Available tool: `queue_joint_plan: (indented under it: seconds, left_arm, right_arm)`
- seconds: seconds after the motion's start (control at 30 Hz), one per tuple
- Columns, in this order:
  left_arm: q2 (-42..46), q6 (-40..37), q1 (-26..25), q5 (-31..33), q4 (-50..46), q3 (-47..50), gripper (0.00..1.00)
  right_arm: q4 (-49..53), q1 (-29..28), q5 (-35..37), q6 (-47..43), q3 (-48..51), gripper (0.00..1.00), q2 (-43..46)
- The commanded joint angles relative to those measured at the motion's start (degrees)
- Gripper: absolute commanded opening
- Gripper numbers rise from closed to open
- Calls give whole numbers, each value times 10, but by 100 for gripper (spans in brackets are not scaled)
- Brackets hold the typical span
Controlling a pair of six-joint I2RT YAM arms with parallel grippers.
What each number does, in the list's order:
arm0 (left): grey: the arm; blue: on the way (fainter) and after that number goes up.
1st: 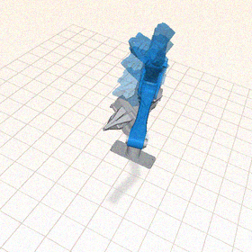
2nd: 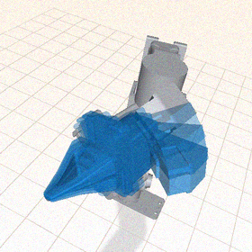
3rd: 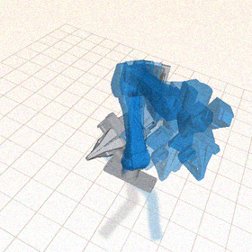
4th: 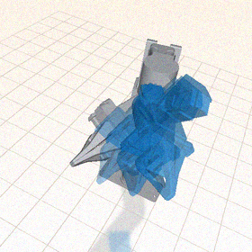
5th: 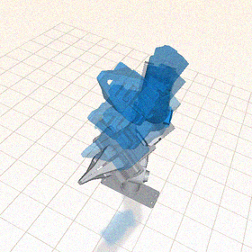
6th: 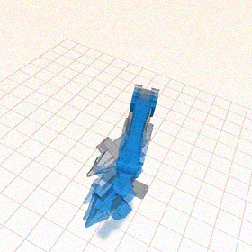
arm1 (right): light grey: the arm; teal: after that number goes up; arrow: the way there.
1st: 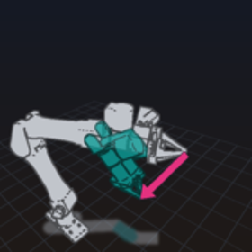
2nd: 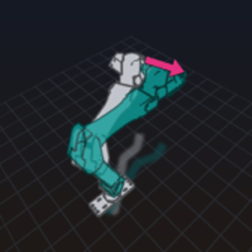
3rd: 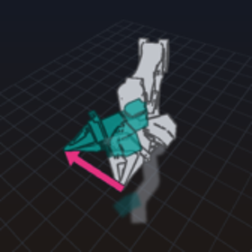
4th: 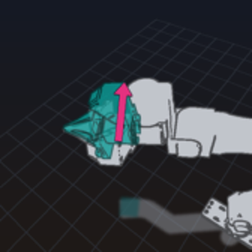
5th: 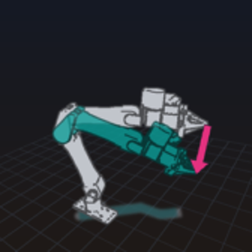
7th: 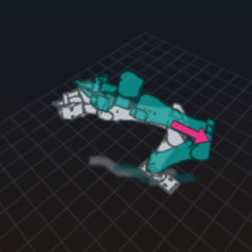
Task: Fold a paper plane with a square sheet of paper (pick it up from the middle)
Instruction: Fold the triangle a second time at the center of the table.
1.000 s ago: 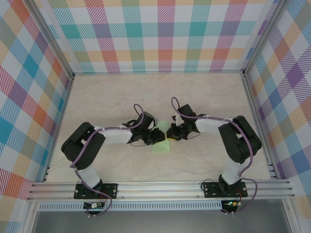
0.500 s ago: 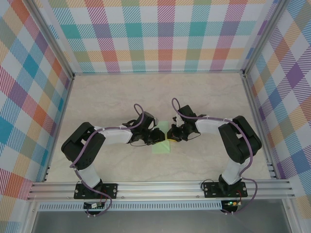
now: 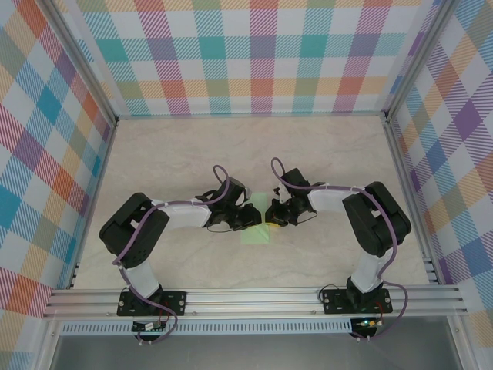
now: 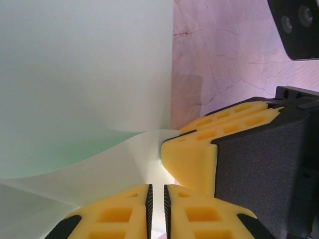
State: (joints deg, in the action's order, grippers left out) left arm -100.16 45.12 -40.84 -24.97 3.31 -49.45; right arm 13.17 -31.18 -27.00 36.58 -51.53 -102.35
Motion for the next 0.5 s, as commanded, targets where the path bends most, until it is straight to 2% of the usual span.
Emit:
queue_joint_plan:
  seconds: [0.0, 0.47]
  left_arm:
    - [-9, -13, -2, 2, -5, -16, 16]
    - [-20, -16, -2, 4, -19, -21, 16]
  right_arm:
    - [14, -4, 5, -9, -16, 10, -10]
    - [23, -5, 11, -14, -27, 10, -20]
